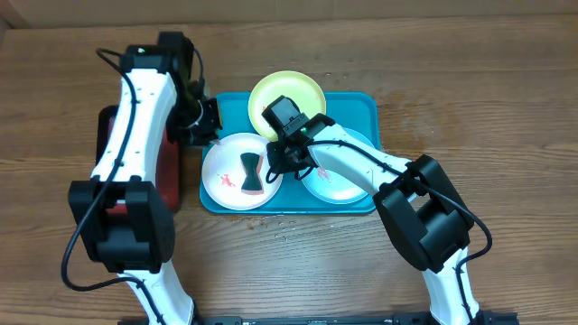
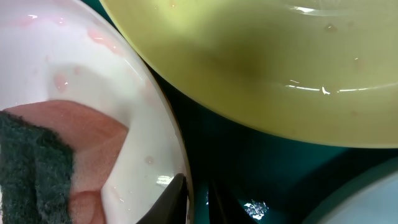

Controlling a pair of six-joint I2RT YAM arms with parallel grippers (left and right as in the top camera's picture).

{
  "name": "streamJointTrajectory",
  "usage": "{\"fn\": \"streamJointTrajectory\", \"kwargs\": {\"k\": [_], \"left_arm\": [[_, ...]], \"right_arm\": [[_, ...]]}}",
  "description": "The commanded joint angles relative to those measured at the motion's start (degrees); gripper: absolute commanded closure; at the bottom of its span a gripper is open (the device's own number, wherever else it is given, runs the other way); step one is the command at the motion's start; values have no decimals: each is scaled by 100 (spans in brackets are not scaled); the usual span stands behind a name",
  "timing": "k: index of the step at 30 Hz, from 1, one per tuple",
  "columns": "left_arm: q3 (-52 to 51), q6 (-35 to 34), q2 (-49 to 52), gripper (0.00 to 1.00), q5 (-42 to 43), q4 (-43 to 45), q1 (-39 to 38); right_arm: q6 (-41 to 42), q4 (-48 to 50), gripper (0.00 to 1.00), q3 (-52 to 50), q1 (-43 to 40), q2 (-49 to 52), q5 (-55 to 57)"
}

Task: Clean dirty plates on tray and stack at the side
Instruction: 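Grasp the sponge again with the left gripper on the white plate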

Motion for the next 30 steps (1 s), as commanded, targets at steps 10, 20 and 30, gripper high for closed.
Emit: {"fn": "streamJointTrajectory", "kwargs": {"k": [10,20,30], "left_arm": [[-1705,149,42,69,597,1550,-393],[-2380,59,42,68,726,2494,-531],[-2376,280,39,64,850,2527,-684]], "right_arm": [[26,-2,83,109,2,31,63],[24,4,83,109,2,31,66],[24,-2,83,109,2,31,66]]}}
